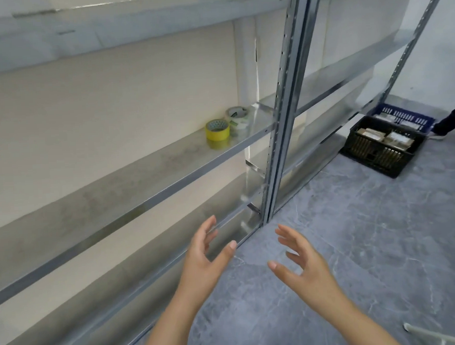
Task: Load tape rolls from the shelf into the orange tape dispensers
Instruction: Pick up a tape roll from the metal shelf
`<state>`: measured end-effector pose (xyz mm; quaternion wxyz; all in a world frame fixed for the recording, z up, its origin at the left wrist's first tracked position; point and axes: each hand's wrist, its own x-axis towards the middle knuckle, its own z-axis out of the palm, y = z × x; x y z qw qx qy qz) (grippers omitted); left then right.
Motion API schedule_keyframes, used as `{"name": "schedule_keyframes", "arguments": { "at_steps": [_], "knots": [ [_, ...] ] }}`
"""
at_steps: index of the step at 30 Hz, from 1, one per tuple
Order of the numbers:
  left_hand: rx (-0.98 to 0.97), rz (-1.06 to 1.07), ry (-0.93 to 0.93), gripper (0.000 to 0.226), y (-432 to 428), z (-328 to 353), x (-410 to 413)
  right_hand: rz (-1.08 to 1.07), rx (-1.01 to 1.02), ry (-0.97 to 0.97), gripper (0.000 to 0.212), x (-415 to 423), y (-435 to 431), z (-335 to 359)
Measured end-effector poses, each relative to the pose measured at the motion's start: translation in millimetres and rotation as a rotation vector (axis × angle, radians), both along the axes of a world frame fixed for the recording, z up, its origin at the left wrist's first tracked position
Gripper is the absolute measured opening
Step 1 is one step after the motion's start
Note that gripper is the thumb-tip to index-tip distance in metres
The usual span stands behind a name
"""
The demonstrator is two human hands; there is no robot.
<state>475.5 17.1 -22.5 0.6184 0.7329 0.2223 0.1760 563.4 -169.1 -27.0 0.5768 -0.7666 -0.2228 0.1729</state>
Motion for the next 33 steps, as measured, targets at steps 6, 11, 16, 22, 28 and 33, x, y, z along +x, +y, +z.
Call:
{"name": "schedule_keyframes", "arguments": {
  "at_steps": [6, 11, 16, 22, 28, 33],
  "knots": [
    [-0.033, 0.068, -0.01, 0.055, -13, -10, 66, 0.023, -0.026, 0.025, 0.06, 70, -17, 4],
    [-0.045, 0.087, -0.007, 0.06, -5, -11, 119, 0.043, -0.044, 0.037, 0.062, 125, -7, 1],
    [-0.047, 0.101, 0.01, 0.065, 20, -16, 177, 0.055, -0.05, 0.066, 0.06, 188, 23, -2],
    [-0.01, 0.169, 0.008, 0.062, 68, -15, 249, 0.075, -0.054, 0.091, 0.069, 270, 85, 8],
    [0.035, 0.216, 0.054, 0.067, 113, -6, 295, 0.158, -0.068, 0.082, 0.069, 330, 148, 13],
    [0.067, 0.285, 0.134, 0.07, 133, -12, 313, 0.297, -0.129, 0.059, 0.076, 369, 181, 9]
  ]
}}
